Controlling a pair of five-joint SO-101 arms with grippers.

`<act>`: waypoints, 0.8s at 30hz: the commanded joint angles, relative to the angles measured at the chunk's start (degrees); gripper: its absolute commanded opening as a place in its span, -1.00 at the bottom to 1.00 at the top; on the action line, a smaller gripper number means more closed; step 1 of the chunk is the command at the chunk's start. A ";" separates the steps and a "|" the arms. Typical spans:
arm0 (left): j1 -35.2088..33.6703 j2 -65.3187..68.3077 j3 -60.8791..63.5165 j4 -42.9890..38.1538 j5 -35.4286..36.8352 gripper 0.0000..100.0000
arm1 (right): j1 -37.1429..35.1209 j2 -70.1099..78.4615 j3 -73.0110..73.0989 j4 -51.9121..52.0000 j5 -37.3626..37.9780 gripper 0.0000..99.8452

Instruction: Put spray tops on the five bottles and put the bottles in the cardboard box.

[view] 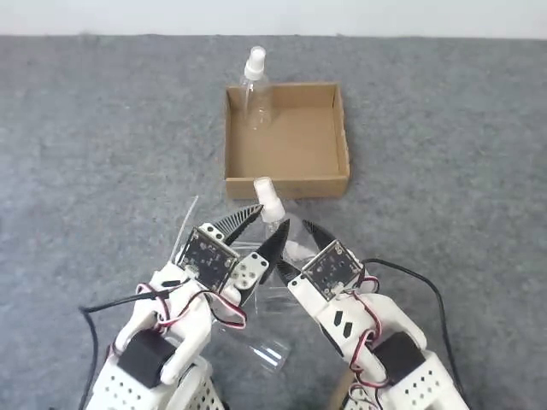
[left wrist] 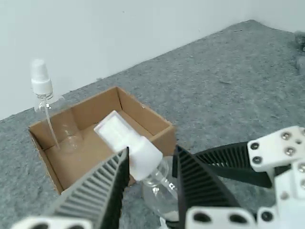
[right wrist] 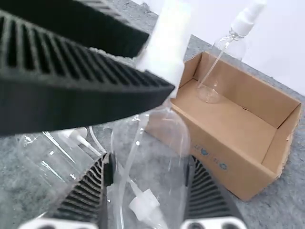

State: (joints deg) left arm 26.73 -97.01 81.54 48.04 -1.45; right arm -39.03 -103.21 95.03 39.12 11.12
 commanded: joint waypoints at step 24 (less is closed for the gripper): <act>-19.08 -0.62 -12.44 3.25 17.14 -0.72 | 0.22 -0.84 1.32 0.04 1.14 -0.95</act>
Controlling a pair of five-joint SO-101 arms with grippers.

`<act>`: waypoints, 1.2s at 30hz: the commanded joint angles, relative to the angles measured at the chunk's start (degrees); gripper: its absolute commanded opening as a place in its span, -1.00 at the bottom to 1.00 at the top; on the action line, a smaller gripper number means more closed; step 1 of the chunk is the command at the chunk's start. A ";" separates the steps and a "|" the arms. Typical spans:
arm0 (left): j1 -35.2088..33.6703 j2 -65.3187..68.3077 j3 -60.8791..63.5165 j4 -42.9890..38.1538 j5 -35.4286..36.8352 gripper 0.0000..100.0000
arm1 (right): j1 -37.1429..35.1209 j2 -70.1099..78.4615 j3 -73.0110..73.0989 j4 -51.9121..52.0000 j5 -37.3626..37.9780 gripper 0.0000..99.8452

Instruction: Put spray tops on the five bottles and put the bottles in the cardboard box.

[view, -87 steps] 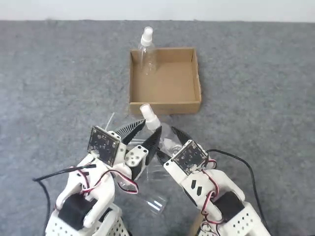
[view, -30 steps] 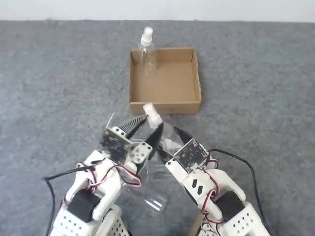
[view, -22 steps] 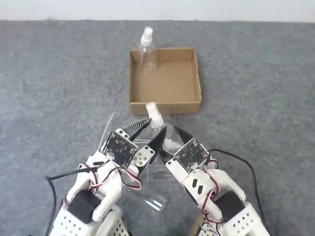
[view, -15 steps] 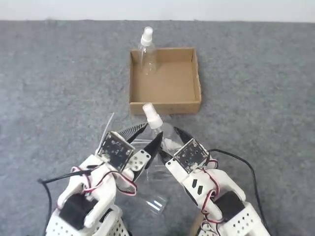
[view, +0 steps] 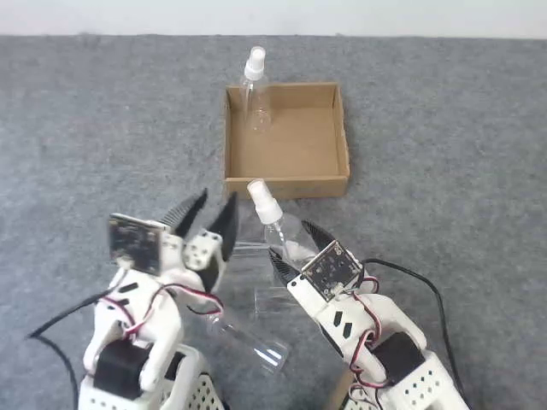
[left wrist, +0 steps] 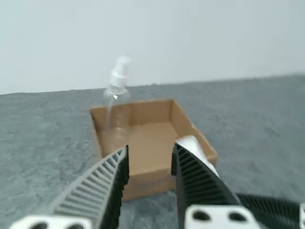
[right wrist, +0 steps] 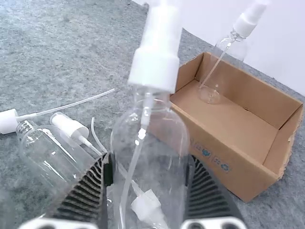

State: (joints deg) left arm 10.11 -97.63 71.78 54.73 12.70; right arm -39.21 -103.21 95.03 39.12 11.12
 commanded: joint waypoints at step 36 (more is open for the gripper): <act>4.66 0.09 6.46 -11.52 -3.78 -0.73 | -1.36 -0.84 1.14 -4.70 8.35 -0.95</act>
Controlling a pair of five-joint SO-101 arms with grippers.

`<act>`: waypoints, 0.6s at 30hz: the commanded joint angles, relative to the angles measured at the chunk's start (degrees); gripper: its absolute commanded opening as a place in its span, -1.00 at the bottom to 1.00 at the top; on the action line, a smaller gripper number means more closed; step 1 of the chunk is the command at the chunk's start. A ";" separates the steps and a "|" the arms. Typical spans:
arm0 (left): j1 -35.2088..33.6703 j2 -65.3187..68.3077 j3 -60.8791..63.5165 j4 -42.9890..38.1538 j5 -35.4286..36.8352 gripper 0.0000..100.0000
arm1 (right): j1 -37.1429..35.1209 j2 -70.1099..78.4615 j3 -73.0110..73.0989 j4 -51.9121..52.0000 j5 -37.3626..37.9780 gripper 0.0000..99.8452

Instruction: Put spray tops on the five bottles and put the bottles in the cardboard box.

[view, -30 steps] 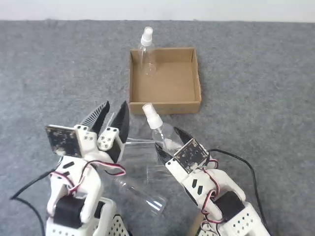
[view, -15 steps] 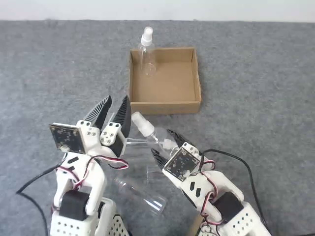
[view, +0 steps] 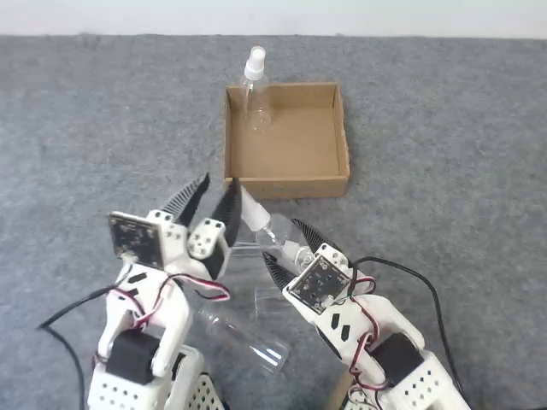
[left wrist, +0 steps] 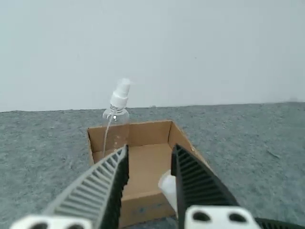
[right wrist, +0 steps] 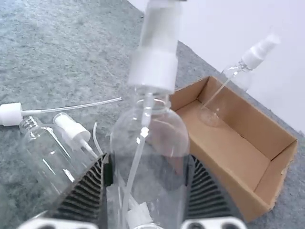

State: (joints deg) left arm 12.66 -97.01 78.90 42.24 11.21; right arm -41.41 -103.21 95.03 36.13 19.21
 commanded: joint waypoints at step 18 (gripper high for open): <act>2.90 -0.53 -4.53 8.18 -2.73 -0.73 | 0.92 -0.84 1.23 -1.80 0.18 -0.99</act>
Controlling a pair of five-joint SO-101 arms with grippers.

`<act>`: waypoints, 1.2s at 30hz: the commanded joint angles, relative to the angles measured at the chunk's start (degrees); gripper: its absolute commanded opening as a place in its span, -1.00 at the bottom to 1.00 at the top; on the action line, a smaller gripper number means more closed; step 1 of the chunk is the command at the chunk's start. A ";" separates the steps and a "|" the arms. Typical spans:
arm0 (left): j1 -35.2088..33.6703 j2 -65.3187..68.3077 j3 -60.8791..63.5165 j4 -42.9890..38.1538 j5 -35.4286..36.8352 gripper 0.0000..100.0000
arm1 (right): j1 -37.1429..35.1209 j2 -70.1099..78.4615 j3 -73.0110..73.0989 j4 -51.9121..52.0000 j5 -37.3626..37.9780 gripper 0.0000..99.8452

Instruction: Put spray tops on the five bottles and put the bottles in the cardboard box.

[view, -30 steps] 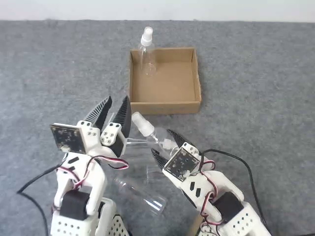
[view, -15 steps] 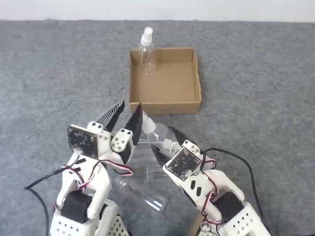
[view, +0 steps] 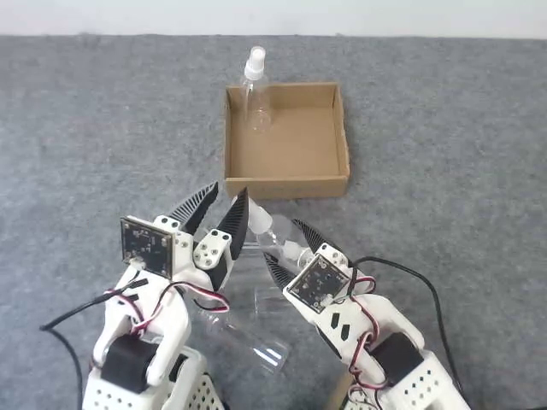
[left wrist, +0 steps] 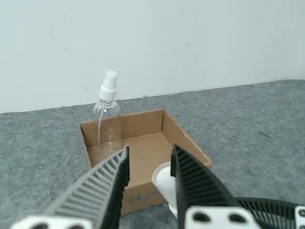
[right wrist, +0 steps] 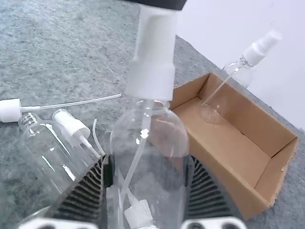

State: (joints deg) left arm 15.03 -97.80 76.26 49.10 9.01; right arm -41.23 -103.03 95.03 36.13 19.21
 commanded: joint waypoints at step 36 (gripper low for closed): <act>-4.84 0.18 -10.15 9.76 -2.11 -0.73 | 4.00 -1.01 1.23 -1.89 -3.43 -0.99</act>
State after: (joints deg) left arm 13.63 -97.63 69.23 60.44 4.09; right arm -37.54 -103.21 95.03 35.96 16.75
